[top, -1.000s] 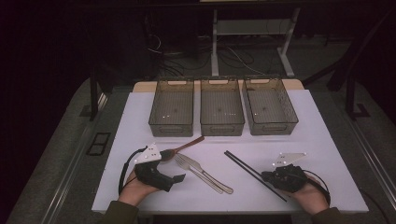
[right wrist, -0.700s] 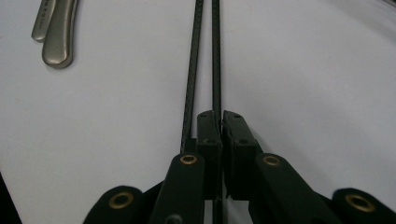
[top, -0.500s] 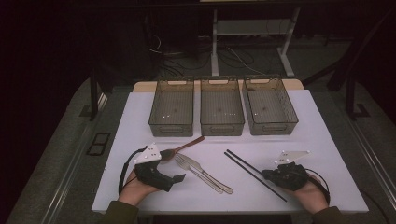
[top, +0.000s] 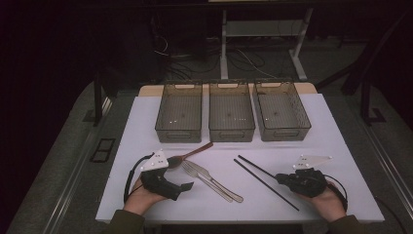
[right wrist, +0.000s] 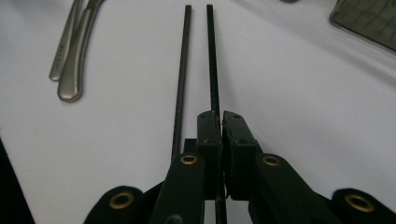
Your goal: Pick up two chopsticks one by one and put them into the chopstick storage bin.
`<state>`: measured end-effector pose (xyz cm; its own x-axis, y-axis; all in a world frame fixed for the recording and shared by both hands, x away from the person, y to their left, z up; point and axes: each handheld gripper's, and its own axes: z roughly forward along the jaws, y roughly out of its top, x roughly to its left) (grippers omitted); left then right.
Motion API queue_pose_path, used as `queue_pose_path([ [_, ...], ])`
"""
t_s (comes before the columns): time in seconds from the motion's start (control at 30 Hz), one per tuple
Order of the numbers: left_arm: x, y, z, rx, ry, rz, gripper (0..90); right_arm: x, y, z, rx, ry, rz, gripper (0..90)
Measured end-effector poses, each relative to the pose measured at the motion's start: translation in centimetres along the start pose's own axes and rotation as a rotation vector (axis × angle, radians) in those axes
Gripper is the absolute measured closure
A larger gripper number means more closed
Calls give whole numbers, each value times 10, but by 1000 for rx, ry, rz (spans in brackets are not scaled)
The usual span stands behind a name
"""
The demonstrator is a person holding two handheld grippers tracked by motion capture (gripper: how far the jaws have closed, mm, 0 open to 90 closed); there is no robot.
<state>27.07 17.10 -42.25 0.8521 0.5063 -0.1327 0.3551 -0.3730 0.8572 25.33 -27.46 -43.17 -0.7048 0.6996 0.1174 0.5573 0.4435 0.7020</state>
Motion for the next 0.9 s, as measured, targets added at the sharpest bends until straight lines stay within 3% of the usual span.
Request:
queue_pose_path([
  [0.57,-1,-1,1,-13,-4,5,0,-4,9,-23,-129,40,0,852],
  [0.9,0,-2,0,-23,-6,8,0,-5,14,-31,-166,48,-2,851],
])
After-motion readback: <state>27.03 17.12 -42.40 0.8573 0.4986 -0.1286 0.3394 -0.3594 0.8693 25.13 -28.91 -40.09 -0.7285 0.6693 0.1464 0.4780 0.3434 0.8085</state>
